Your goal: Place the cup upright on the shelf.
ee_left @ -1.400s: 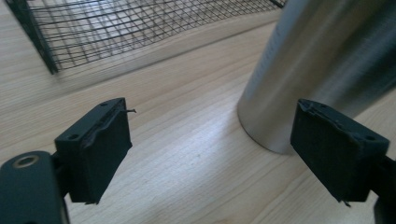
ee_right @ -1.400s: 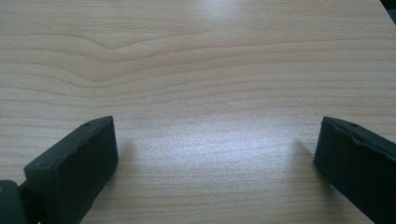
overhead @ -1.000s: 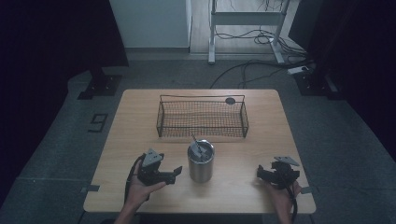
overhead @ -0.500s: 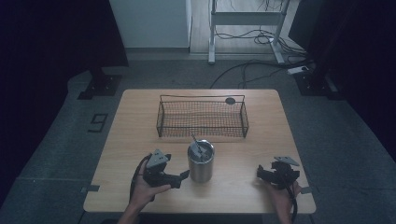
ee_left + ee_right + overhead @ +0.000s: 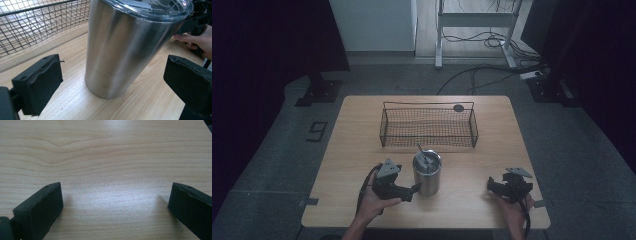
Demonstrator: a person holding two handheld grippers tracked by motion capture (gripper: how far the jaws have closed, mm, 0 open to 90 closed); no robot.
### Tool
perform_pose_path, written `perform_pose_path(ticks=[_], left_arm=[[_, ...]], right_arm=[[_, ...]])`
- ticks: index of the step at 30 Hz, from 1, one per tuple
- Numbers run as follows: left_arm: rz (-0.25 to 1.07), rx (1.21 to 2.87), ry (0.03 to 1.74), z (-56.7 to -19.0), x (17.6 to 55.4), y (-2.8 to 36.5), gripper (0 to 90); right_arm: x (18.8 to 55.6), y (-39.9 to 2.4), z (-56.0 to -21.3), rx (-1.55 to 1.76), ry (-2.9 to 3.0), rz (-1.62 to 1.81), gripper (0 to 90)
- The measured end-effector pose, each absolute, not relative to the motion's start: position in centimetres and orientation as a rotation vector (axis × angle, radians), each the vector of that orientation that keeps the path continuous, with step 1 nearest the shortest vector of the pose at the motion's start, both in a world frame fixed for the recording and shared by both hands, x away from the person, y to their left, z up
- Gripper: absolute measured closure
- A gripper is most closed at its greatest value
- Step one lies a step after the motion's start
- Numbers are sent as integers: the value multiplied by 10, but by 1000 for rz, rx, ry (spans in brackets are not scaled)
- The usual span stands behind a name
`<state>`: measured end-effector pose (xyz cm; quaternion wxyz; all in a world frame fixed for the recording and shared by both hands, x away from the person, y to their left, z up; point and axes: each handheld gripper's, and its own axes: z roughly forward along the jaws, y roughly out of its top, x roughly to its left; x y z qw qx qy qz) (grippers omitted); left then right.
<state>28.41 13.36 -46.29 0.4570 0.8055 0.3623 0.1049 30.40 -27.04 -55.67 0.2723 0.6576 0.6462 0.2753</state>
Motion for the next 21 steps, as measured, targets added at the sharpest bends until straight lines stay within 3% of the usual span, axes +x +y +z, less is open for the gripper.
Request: perform_pose_path(ticks=[21], left_arm=[[263, 2007, 888, -467, 296, 100, 20]], right_arm=[[304, -270, -557, 1770, 1740, 741, 0]])
